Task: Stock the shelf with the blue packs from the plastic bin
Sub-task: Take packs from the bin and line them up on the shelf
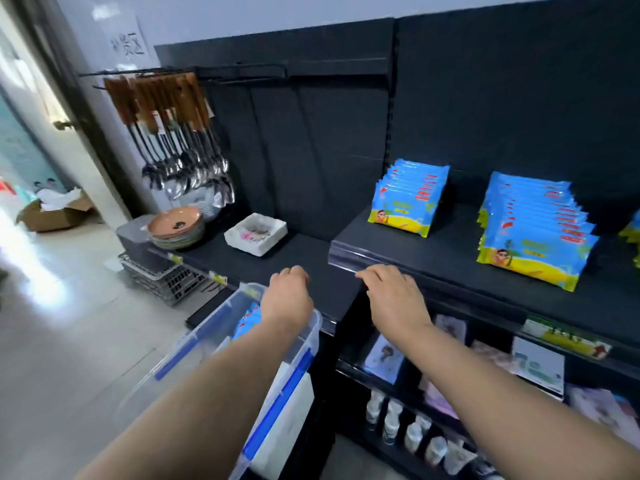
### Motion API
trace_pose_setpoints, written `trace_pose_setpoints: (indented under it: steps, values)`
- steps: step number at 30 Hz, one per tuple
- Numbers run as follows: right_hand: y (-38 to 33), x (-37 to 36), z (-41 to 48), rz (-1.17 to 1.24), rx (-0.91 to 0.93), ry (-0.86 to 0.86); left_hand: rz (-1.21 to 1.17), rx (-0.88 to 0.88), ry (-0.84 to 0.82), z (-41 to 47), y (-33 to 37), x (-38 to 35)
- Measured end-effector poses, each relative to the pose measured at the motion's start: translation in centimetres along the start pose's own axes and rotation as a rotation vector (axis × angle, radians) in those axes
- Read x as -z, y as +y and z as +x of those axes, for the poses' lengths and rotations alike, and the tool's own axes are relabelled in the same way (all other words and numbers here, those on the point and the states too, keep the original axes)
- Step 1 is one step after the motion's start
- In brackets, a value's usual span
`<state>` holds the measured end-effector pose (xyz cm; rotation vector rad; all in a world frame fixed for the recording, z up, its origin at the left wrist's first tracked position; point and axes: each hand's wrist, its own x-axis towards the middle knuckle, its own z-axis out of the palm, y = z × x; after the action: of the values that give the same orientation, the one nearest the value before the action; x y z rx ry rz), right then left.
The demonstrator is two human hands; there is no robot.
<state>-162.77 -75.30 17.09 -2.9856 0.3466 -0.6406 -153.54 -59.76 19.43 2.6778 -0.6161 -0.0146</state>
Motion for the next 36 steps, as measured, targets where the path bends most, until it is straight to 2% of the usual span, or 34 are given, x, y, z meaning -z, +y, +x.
trace_pose_setpoints:
  steps: [3,6,14,25,36]
  values:
    - [-2.6,-1.3,-1.6,0.050,0.071,-0.157,0.075,0.177,-0.097,-3.8,-4.7,0.2]
    - [-4.7,-2.2,-2.5,0.063,0.121,-0.217,0.213,0.268,-0.142,-6.3,-8.6,0.5]
    - [-10.1,-5.4,-1.9,0.065,0.171,-0.325,0.278,0.302,-0.210,-7.4,-15.2,0.3]
    - [-19.4,-12.0,1.0,0.033,0.172,-0.462,0.160,0.376,-0.305,-3.4,-26.8,0.9]
    - [-20.1,-18.8,2.9,0.033,0.149,-0.634,0.118,0.443,-0.533,-1.1,-30.7,-4.0]
